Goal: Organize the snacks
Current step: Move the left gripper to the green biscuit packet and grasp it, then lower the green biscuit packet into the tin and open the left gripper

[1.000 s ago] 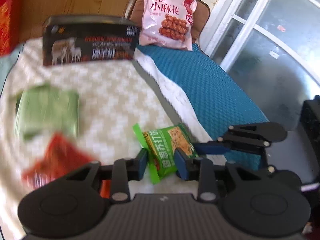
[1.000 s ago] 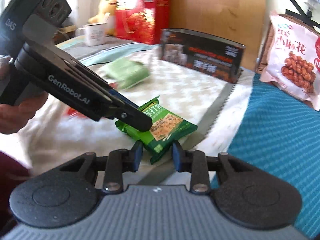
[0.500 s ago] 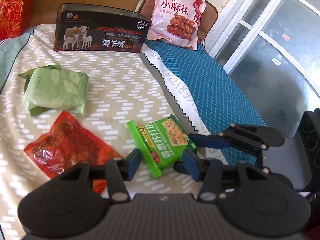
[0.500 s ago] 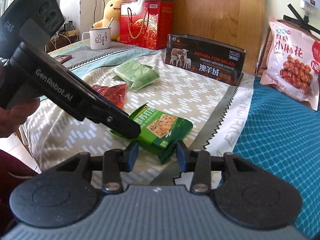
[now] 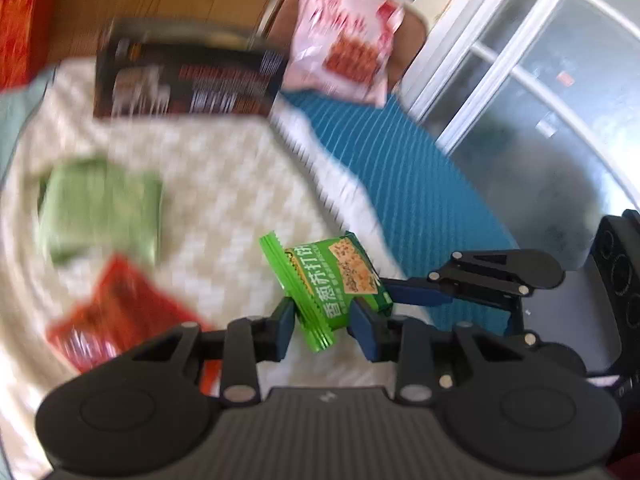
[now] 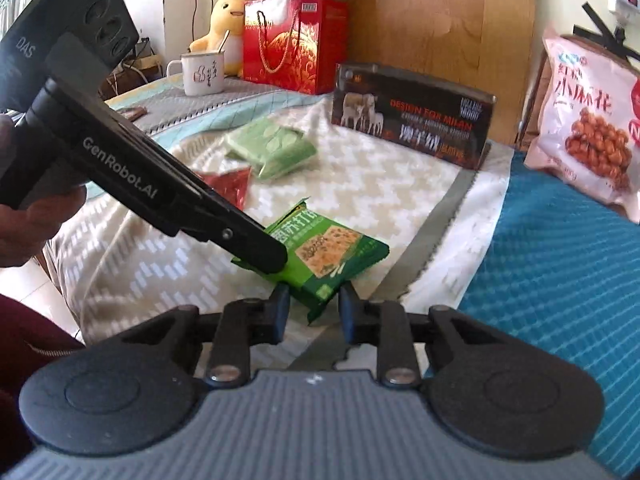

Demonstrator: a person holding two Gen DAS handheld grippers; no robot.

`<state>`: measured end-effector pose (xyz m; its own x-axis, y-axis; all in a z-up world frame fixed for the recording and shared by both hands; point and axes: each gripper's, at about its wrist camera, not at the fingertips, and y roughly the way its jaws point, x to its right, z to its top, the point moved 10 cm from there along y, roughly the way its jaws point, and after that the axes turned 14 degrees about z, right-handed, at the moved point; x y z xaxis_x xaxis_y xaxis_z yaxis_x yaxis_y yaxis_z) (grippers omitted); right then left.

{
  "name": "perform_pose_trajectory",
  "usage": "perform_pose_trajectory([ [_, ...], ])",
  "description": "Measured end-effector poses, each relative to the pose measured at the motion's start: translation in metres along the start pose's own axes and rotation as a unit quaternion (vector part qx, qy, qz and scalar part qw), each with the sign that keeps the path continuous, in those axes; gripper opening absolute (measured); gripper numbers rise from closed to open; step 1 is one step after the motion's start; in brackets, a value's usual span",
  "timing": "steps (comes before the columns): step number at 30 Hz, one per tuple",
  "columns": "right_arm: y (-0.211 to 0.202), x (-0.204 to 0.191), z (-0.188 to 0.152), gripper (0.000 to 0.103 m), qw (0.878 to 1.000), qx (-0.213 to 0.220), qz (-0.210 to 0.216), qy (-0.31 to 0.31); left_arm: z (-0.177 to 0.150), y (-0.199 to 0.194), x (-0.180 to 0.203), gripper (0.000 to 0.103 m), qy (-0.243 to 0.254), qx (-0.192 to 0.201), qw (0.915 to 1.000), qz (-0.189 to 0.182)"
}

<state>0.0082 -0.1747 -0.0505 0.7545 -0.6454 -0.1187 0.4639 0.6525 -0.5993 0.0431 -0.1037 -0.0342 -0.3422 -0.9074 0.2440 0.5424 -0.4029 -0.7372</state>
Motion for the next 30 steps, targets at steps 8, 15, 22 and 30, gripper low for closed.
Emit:
perform_pose_trajectory([
  [8, -0.03, 0.039, 0.132, 0.029, 0.993, 0.098, -0.031, -0.05, 0.128, -0.066, -0.01, 0.031, 0.015, 0.162, 0.9866, 0.014],
  [15, 0.044, 0.089, 0.191, 0.029, 0.991, 0.121, -0.037, -0.043, 0.198, -0.026, -0.075, 0.031, -0.027, 0.176, 0.9815, 0.07],
  [22, 0.129, 0.126, 0.182, 0.028, 0.996, 0.079, -0.03, -0.001, 0.206, 0.049, -0.132, 0.031, -0.059, 0.12, 0.9849, 0.11],
  [30, 0.126, 0.128, 0.186, 0.04, 0.994, 0.092, -0.059, -0.012, 0.2, 0.063, -0.142, 0.038, -0.056, 0.111, 0.9848, 0.122],
])
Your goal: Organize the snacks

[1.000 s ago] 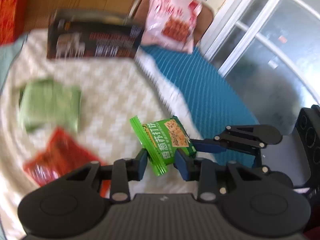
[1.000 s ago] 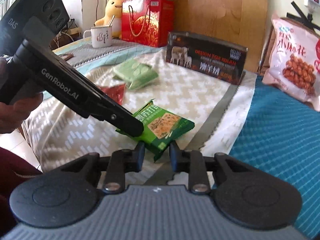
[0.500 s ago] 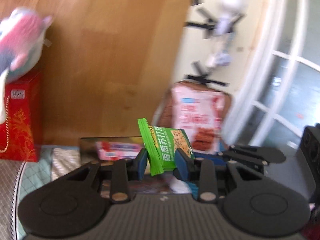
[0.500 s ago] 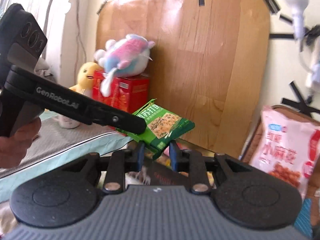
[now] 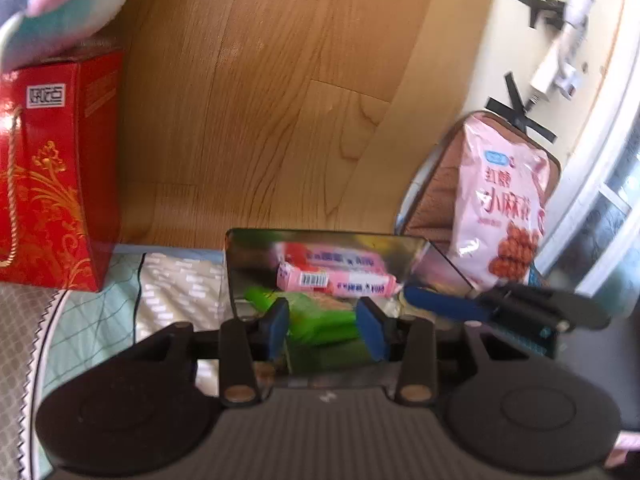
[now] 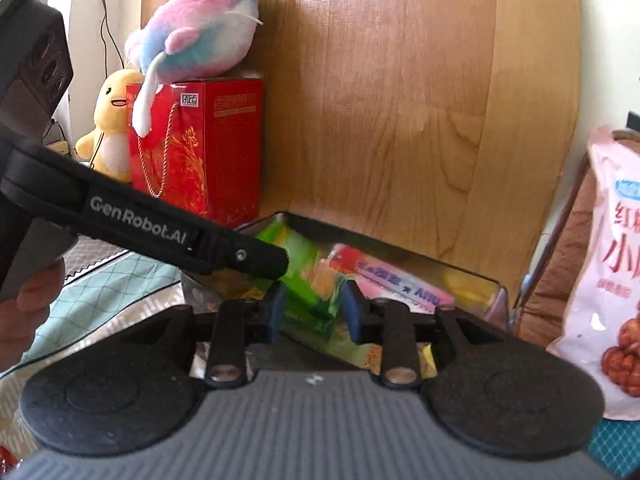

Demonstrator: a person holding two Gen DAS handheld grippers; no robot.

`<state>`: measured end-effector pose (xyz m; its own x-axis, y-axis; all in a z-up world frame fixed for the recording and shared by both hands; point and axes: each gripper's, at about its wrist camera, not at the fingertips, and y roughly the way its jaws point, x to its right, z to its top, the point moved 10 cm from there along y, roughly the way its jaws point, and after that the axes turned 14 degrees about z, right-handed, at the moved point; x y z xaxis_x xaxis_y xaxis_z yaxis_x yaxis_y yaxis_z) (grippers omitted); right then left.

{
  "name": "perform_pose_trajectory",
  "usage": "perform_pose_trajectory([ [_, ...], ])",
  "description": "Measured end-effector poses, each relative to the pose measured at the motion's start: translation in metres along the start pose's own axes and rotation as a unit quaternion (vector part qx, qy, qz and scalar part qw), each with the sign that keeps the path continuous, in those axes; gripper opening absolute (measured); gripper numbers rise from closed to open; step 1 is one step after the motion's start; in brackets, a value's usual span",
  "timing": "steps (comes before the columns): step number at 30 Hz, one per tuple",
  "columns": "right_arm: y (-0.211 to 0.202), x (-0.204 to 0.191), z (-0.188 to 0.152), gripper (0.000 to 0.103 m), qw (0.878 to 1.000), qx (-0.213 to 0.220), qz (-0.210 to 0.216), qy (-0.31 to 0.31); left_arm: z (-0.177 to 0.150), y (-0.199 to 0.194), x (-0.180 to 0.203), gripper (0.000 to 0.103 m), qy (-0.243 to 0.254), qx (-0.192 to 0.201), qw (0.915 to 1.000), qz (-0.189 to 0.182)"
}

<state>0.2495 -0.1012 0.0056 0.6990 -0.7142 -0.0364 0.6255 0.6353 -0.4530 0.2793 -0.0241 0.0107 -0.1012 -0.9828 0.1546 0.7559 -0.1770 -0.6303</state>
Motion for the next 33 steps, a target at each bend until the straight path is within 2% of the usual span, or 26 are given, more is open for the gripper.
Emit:
perform_pose_trajectory([
  [2, -0.019, -0.008, -0.001, 0.044, 1.0, 0.016, 0.0, -0.011, -0.009, -0.025, -0.01, 0.038, -0.01, 0.008, 0.9998, -0.014],
  [4, -0.04, -0.027, -0.013, 0.044, 0.999, 0.013, 0.042, -0.002, -0.027, -0.052, -0.021, 0.038, -0.02, 0.005, 0.9995, -0.026],
  [6, -0.052, -0.052, -0.033, 0.046, 0.995, -0.012, 0.101, 0.011, -0.057, -0.073, -0.032, 0.039, -0.027, -0.01, 0.9991, -0.03],
  [7, -0.056, -0.067, -0.046, 0.051, 0.992, -0.029, 0.126, 0.01, -0.071, -0.081, -0.038, 0.039, -0.029, -0.021, 0.9989, -0.029],
  [11, -0.059, -0.122, -0.088, 0.055, 0.982, -0.079, 0.171, -0.014, -0.125, -0.095, -0.046, 0.036, -0.036, -0.066, 0.9969, -0.024],
  [14, -0.049, -0.141, -0.101, 0.056, 0.983, -0.097, 0.154, -0.037, -0.144, -0.094, -0.053, 0.036, -0.057, -0.082, 0.995, -0.009],
  [18, -0.039, -0.14, -0.102, 0.055, 0.985, -0.09, 0.145, -0.01, -0.144, -0.099, -0.058, 0.035, -0.087, -0.074, 0.9934, -0.012],
  [19, -0.036, -0.138, -0.101, 0.052, 0.986, -0.089, 0.141, -0.003, -0.145, -0.098, -0.057, 0.031, -0.087, -0.076, 0.9932, -0.012],
  [21, -0.038, -0.134, -0.102, 0.043, 0.988, -0.09, 0.127, 0.005, -0.147, -0.094, -0.052, 0.029, -0.089, -0.081, 0.9926, -0.018],
  [22, -0.04, -0.132, -0.104, 0.041, 0.989, -0.091, 0.119, 0.007, -0.148, -0.092, -0.045, 0.028, -0.092, -0.085, 0.9918, -0.025],
  [25, -0.055, -0.123, -0.111, 0.039, 0.991, -0.089, 0.098, 0.011, -0.15, -0.087, -0.016, 0.027, -0.073, -0.088, 0.9925, -0.045],
  [29, -0.083, -0.1, -0.127, 0.04, 0.995, -0.088, 0.047, 0.021, -0.152, -0.077, 0.031, 0.028, -0.026, -0.09, 0.9934, -0.066],
  [30, -0.09, -0.091, -0.132, 0.04, 0.995, -0.087, 0.032, 0.032, -0.154, -0.074, 0.041, 0.032, -0.015, -0.094, 0.9928, -0.073],
  [33, -0.113, -0.065, -0.141, 0.04, 0.995, -0.08, -0.023, 0.049, -0.158, -0.076, 0.054, 0.033, -0.007, -0.1, 0.9907, -0.092],
])
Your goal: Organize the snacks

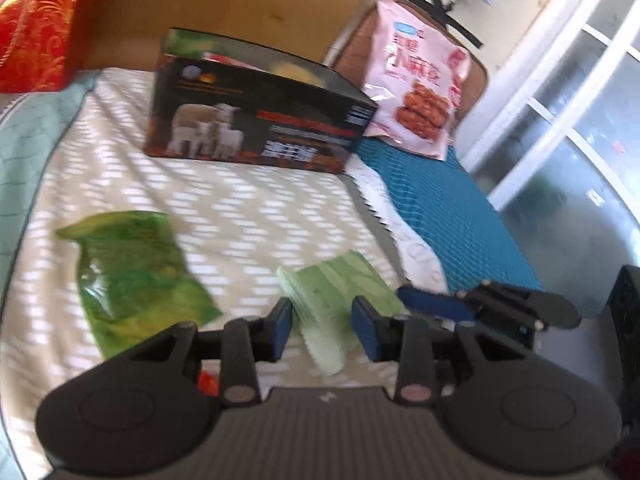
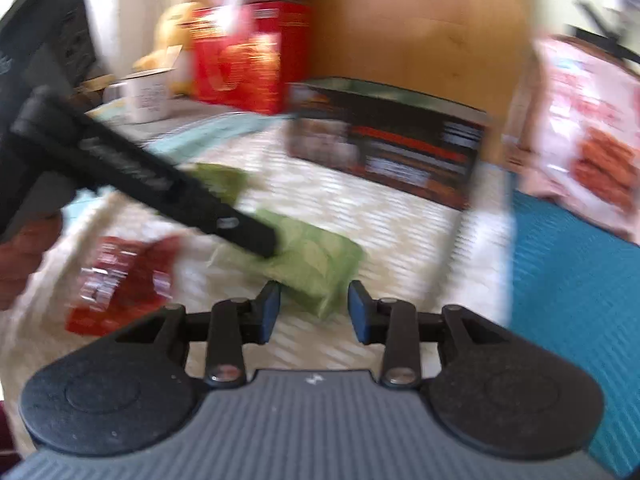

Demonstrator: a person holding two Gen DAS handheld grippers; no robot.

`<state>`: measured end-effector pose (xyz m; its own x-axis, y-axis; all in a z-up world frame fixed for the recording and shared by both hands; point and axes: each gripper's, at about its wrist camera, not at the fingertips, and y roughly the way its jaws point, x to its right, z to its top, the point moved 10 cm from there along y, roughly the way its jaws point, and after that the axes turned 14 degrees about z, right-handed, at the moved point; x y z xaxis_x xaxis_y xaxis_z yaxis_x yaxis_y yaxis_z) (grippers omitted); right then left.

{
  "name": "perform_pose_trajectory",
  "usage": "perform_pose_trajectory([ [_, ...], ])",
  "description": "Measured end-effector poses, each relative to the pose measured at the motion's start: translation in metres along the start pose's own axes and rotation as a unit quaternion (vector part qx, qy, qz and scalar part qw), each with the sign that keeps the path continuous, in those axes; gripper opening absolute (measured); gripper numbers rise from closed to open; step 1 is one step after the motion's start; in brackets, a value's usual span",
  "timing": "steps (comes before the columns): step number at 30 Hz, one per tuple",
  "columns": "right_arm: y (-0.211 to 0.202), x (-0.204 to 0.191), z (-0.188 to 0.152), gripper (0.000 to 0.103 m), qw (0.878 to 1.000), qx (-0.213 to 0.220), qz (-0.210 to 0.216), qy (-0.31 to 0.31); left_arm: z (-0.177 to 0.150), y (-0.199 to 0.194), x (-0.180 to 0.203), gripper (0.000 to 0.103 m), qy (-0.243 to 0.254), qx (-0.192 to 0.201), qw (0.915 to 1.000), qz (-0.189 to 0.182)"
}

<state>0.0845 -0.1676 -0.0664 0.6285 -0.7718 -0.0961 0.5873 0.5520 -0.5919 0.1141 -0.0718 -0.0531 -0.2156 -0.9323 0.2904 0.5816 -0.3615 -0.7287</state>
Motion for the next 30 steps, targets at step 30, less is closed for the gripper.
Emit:
perform_pose_trajectory([
  [30, -0.003, -0.098, -0.019, 0.032, 0.986, 0.005, 0.168, -0.014, -0.05, -0.066, -0.051, 0.05, -0.053, 0.026, 0.9982, 0.008],
])
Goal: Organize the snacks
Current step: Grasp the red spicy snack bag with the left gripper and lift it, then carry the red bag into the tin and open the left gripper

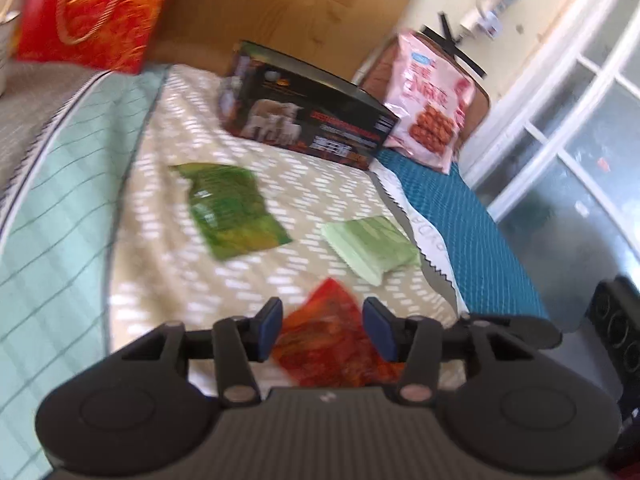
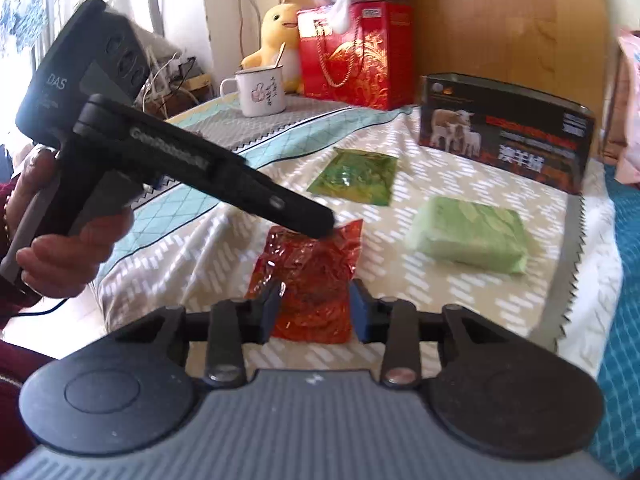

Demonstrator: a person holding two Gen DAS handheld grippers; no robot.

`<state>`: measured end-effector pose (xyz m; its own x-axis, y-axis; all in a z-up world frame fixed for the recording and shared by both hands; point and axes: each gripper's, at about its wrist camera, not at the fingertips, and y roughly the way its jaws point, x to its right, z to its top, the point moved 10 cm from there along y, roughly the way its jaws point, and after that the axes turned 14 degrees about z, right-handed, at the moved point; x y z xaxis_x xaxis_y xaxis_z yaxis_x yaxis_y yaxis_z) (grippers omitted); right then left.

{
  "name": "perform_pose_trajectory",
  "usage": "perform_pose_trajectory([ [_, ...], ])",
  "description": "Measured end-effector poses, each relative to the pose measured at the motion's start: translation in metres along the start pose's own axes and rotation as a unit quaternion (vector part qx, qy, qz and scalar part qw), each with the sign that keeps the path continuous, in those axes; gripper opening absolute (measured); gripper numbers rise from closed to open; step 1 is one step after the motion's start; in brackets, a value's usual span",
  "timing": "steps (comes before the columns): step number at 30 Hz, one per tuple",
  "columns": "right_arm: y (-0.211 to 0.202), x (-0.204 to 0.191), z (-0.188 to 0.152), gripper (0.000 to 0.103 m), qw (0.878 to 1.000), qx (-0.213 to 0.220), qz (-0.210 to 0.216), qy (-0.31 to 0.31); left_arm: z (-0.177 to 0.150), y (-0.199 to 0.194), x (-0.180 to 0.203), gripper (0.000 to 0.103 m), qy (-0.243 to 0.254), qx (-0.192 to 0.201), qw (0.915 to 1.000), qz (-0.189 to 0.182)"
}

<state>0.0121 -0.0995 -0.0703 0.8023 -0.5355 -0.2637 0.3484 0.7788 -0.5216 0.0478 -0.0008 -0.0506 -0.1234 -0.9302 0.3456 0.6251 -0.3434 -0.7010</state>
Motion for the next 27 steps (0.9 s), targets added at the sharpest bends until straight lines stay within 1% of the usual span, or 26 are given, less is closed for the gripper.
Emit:
perform_pose_trajectory([
  [1, -0.003, 0.002, -0.001, 0.005, 1.0, 0.004, -0.01, 0.0, -0.002, -0.004, -0.006, 0.052, -0.015, -0.002, 0.9999, -0.005],
  [3, -0.003, 0.01, -0.006, 0.005, 1.0, 0.008, -0.021, 0.013, -0.008, -0.009, -0.014, 0.055, -0.047, -0.016, 0.9984, -0.026],
  [5, -0.005, 0.011, -0.009, 0.004, 0.999, 0.021, -0.017, 0.018, -0.017, -0.008, -0.016, 0.055, -0.074, -0.04, 0.9949, -0.055],
  [6, -0.005, 0.011, -0.009, 0.005, 0.999, 0.023, -0.018, 0.02, -0.022, -0.006, -0.015, 0.055, -0.084, -0.05, 0.993, -0.067],
  [8, -0.005, 0.012, -0.008, 0.005, 0.999, 0.025, -0.014, 0.032, -0.026, -0.007, -0.009, 0.053, -0.095, -0.051, 0.9906, -0.084],
  [9, -0.005, 0.015, -0.008, 0.004, 0.998, 0.028, -0.002, 0.051, -0.027, -0.005, -0.005, 0.052, -0.095, -0.054, 0.9901, -0.089],
  [11, -0.007, 0.021, -0.009, 0.004, 0.993, 0.038, 0.031, 0.106, -0.028, 0.0, 0.003, 0.04, -0.089, -0.052, 0.9911, -0.085],
  [12, -0.008, 0.024, -0.01, 0.004, 0.99, 0.043, 0.041, 0.128, -0.03, 0.004, 0.005, 0.022, -0.087, -0.056, 0.9913, -0.082],
  [13, -0.01, 0.026, -0.011, 0.004, 0.987, 0.047, 0.05, 0.147, -0.032, 0.01, 0.008, 0.015, -0.09, -0.064, 0.9905, -0.082],
  [15, -0.012, 0.028, -0.01, 0.004, 0.984, 0.053, 0.048, 0.165, -0.03, 0.015, 0.011, 0.015, -0.099, -0.065, 0.9888, -0.09],
  [17, -0.018, 0.029, -0.005, 0.004, 0.983, 0.064, 0.046, 0.168, -0.022, 0.011, 0.018, 0.015, -0.081, -0.053, 0.9913, -0.089],
  [20, -0.027, 0.029, 0.011, 0.004, 0.981, 0.088, 0.052, 0.168, -0.003, -0.001, 0.026, 0.015, -0.059, -0.025, 0.9929, -0.1],
  [24, -0.034, 0.038, 0.042, 0.004, 0.982, 0.117, 0.044, 0.145, 0.038, -0.012, 0.036, 0.015, -0.033, 0.006, 0.9939, -0.105],
  [27, -0.039, 0.055, 0.074, 0.004, 0.981, 0.144, 0.024, 0.126, 0.079, -0.015, 0.05, 0.015, 0.006, 0.044, 0.9944, -0.096],
])
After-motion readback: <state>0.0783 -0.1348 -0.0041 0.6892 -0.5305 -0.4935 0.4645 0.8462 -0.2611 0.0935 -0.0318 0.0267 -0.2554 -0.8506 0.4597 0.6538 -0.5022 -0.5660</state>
